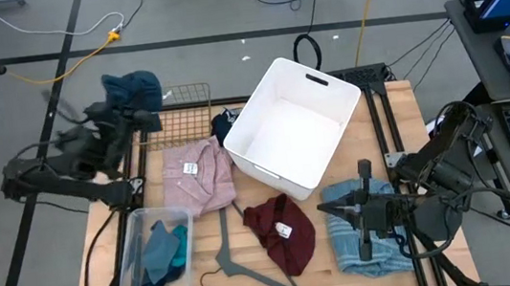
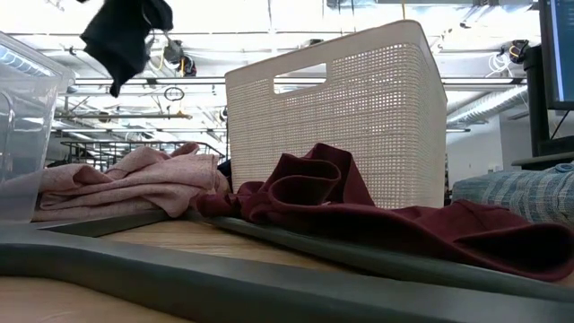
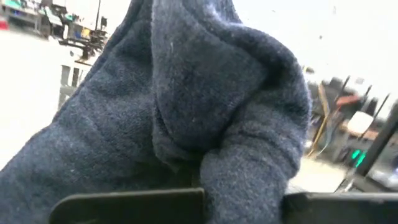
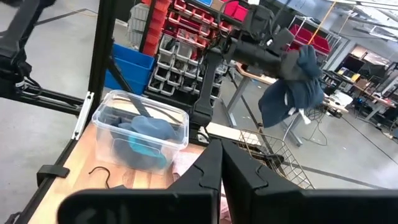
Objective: Pick & Place Cloths
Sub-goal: Put the blue shorts into the wire basket
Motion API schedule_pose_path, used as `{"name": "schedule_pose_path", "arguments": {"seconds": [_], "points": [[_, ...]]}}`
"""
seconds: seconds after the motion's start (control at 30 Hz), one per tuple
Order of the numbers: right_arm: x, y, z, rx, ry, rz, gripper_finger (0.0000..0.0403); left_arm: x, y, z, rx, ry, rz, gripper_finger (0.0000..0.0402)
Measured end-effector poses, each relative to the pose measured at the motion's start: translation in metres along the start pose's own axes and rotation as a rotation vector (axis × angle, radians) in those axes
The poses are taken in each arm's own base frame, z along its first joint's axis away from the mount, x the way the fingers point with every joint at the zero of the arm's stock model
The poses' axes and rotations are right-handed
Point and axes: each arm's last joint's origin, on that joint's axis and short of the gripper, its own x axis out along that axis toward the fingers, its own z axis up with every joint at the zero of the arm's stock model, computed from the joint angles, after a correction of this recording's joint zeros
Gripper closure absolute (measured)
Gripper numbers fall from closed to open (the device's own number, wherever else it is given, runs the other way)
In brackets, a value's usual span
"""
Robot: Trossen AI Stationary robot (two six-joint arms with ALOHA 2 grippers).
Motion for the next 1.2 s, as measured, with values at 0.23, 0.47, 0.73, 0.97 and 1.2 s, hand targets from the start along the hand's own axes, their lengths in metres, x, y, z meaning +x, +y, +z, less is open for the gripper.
{"name": "schedule_pose_path", "arguments": {"seconds": [0.23, 0.47, 0.73, 0.97, 1.2], "points": [[0.000, 0.000, 0.000, 0.001, 0.001, -0.021, 0.0403, 0.033, -0.013, -0.032, 0.137, 0.066, -0.030, 0.0382], [0.000, -0.001, 0.000, 0.003, 0.004, -0.052, 0.0403, 0.068, -0.001, -0.044, 0.154, 0.141, -0.069, 0.0382], [0.001, -0.003, 0.000, 0.004, 0.008, -0.089, 0.0403, 0.116, 0.027, -0.064, -0.013, 0.360, -0.193, 0.0382], [0.001, -0.004, 0.000, 0.004, 0.010, -0.110, 0.0403, 0.147, 0.052, -0.078, -0.200, 0.542, -0.276, 0.0382], [0.001, -0.004, 0.000, 0.004, 0.010, -0.110, 0.0403, 0.169, 0.072, -0.061, -0.247, 0.700, -0.282, 0.0382]]}}
